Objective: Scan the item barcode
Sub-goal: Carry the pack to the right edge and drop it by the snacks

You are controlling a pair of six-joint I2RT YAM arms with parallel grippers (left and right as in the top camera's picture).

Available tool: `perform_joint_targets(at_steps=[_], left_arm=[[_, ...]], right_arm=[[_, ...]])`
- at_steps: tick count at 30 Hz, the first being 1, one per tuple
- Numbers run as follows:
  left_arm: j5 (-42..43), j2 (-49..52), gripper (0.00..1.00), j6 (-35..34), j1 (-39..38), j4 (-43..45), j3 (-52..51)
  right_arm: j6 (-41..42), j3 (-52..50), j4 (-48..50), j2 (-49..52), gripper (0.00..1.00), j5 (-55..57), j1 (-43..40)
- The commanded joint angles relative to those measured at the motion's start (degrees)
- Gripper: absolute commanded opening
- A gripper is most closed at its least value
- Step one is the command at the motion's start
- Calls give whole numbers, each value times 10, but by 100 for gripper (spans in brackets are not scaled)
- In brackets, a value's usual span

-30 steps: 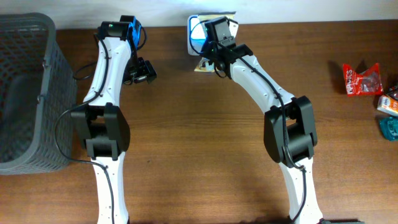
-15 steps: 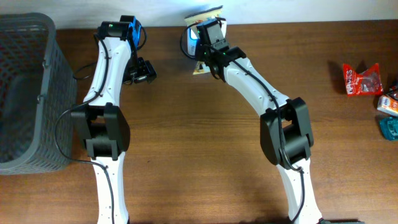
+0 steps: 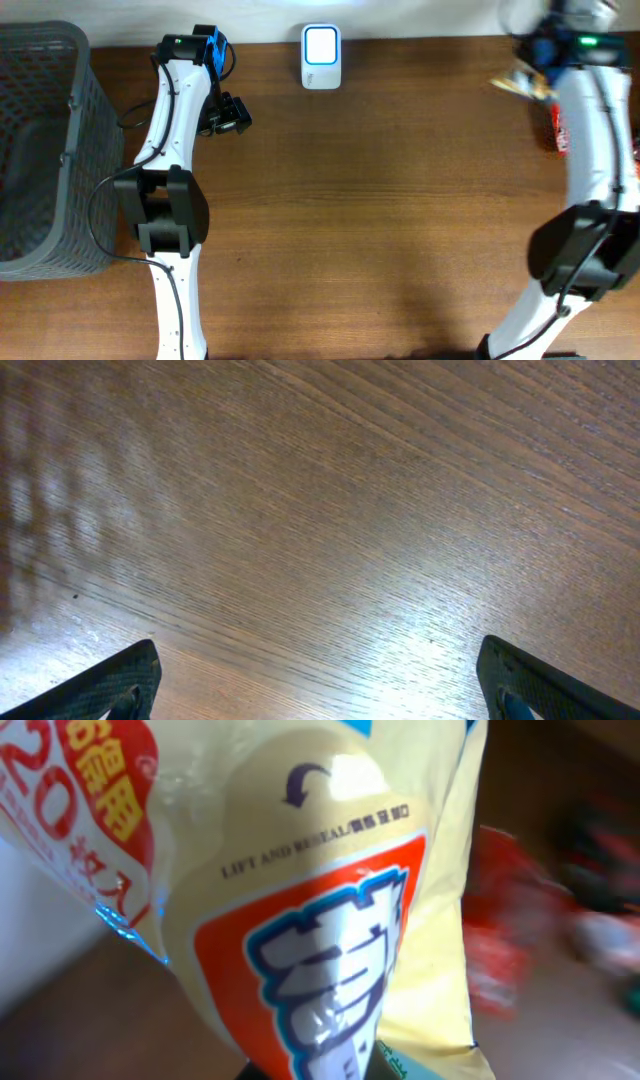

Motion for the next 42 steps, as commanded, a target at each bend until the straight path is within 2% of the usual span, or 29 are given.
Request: perform_joint_targets(at_steps=[1, 8, 9, 10, 11, 13, 14, 20, 24, 25, 29, 30, 33, 38, 42], left_arm=[[2, -10, 99, -7, 2, 0, 0], [2, -10, 99, -7, 2, 0, 0], [2, -10, 99, -7, 2, 0, 0], [2, -10, 99, -7, 2, 0, 0], [2, -10, 99, -7, 2, 0, 0], [2, -10, 99, -7, 1, 0, 0], [2, -10, 99, -7, 0, 0, 0], [2, -10, 99, -7, 2, 0, 0], [2, -10, 99, -7, 1, 0, 0], [2, -10, 99, -7, 0, 0, 0], [2, -10, 99, -7, 0, 0, 0], [2, -10, 99, -7, 1, 0, 0], [2, -10, 99, -7, 1, 0, 0], [2, -10, 99, -7, 0, 0, 0], [2, -10, 99, -7, 0, 0, 0]], right_arm=[[6, 1, -35, 20, 4, 8, -76], [2, -8, -52, 70, 7, -2, -175], [2, -8, -49, 78, 18, -2, -184], [2, -8, -47, 85, 35, -2, -191], [2, -8, -45, 89, 42, -3, -197], [-8, -8, -39, 91, 47, -2, -207], [-16, -7, -39, 89, 53, -2, -213], [-15, -5, -75, 31, 60, -7, -229], [-15, -5, -113, -44, 91, -27, -224], [-16, -5, -133, -74, 96, -52, -220], [-16, -5, -217, -155, 97, -98, -204], [-16, -5, -235, -169, 100, -97, -199], [-17, -21, -281, -233, 99, -98, -164], [-61, -120, -256, -365, 99, -97, -59], [-62, -229, -225, -474, 98, -98, 52]])
